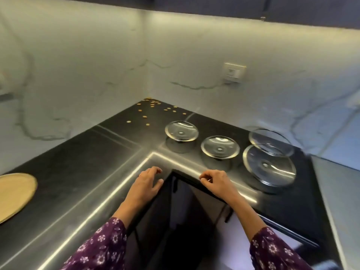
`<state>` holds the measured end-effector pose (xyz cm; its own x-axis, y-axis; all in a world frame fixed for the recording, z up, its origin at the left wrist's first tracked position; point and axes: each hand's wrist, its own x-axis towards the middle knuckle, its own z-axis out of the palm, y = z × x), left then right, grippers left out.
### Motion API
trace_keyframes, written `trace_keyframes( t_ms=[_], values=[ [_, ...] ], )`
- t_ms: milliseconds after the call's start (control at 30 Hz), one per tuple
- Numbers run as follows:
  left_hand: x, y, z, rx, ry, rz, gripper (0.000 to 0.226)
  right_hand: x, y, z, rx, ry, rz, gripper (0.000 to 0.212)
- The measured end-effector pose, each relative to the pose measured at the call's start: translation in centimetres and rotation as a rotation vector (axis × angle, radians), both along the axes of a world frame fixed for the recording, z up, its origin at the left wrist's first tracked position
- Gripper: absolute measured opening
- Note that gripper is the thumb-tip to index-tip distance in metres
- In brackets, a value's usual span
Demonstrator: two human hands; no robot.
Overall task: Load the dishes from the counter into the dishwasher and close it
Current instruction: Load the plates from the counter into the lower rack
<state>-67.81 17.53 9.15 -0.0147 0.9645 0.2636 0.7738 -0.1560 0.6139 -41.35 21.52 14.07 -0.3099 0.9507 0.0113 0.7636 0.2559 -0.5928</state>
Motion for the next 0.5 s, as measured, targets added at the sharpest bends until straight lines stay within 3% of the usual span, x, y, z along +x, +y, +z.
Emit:
trace_keyframes(
  t_ms=[500],
  values=[
    [-31.0, -13.5, -3.1, -0.098, -0.061, 0.637, 0.029, -39.4, 2.2, -3.3, -0.225, -0.009, 0.488, 0.012]
  ],
)
